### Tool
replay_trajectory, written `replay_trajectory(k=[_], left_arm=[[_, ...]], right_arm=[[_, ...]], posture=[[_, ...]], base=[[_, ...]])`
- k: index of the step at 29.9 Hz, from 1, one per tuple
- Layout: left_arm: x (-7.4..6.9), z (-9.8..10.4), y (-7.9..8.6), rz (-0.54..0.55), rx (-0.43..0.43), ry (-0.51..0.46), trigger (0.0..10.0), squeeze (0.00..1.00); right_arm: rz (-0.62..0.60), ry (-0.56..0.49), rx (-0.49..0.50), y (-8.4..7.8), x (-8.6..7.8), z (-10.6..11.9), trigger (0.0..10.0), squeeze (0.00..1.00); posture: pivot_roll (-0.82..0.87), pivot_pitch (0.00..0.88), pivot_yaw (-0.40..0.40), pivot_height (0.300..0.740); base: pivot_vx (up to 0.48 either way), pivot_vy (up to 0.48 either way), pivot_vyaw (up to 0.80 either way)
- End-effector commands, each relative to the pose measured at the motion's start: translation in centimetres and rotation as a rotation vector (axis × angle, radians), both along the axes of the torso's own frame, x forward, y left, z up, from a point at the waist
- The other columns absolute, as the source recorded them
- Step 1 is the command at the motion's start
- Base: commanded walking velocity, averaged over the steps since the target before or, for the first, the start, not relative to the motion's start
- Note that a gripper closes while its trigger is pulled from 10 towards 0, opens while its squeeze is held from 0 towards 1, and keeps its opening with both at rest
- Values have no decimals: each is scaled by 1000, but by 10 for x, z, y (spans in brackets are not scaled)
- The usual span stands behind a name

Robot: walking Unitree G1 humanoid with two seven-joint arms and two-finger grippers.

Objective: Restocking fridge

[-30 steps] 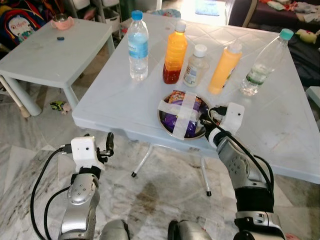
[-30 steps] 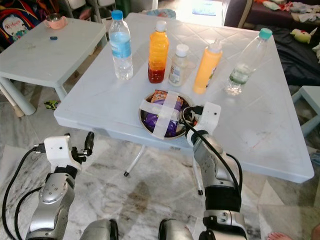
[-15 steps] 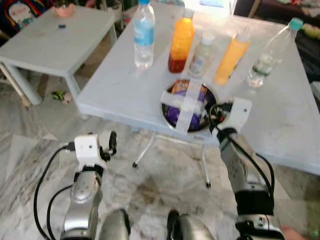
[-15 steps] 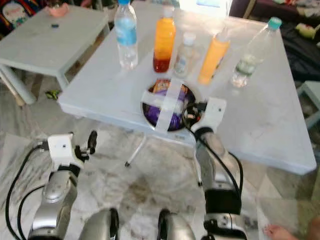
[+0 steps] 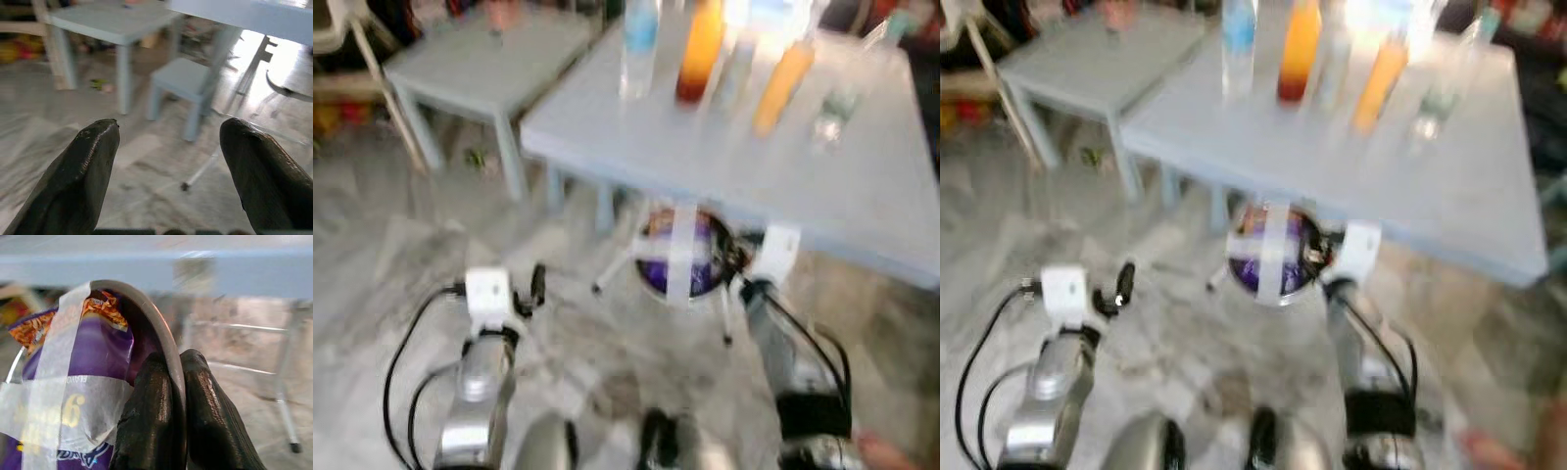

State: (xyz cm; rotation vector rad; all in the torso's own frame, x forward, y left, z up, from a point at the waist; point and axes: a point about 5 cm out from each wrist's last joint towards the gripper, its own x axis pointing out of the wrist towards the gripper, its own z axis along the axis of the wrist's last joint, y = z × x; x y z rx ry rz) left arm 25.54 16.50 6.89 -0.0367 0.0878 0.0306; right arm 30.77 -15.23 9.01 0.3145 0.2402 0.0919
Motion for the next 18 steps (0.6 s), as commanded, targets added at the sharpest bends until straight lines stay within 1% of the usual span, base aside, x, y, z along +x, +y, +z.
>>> replay_trajectory(k=[1, 2, 3, 6, 9, 11, 13, 17, 18], left_arm=[[-4, -6, -3, -4, -2, 23, 10000, 0], [-4, -6, -3, -4, -1, 22, 10000, 0], [-3, -5, -3, -4, -1, 18, 10000, 0], [-3, -5, -3, 0, 4, 16, 10000, 0], [-2, -3, 0, 12, -8, 14, 10000, 0], [-2, -4, 2, 22, -2, 20, 10000, 0], [-3, -4, 5, 27, 28, 15, 10000, 0], [-3, -4, 5, 25, 35, 16, 10000, 0], [-3, -4, 4, 22, 38, 16, 10000, 0]], right_arm=[[17, -39, 13, 2, 3, 9, 10000, 0], [21, -41, 16, 3, 3, 9, 10000, 0], [38, -52, 22, 6, 3, 11, 10000, 0], [47, -60, 26, 8, 3, 12, 10000, 0], [53, -65, 35, 10, 4, 13, 10000, 0], [57, -69, 39, 11, 4, 14, 10000, 0], [63, -71, 42, 12, 5, 14, 10000, 0], [82, -76, 47, 16, 5, 14, 10000, 0], [90, -77, 49, 17, 4, 14, 10000, 0]], posture=[[53, 96, -29, 740], [53, 96, -29, 740], [54, 95, -28, 740], [55, 97, -29, 740], [57, 97, -29, 740], [61, 97, -29, 740], [64, 98, -29, 740], [66, 99, -29, 740], [66, 99, -28, 740]], base=[[-371, 0, 781], [-341, 0, 781], [0, 0, 781], [0, 0, 781], [0, 0, 781], [0, 0, 781], [0, 0, 781], [0, 0, 781], [0, -240, 781]])
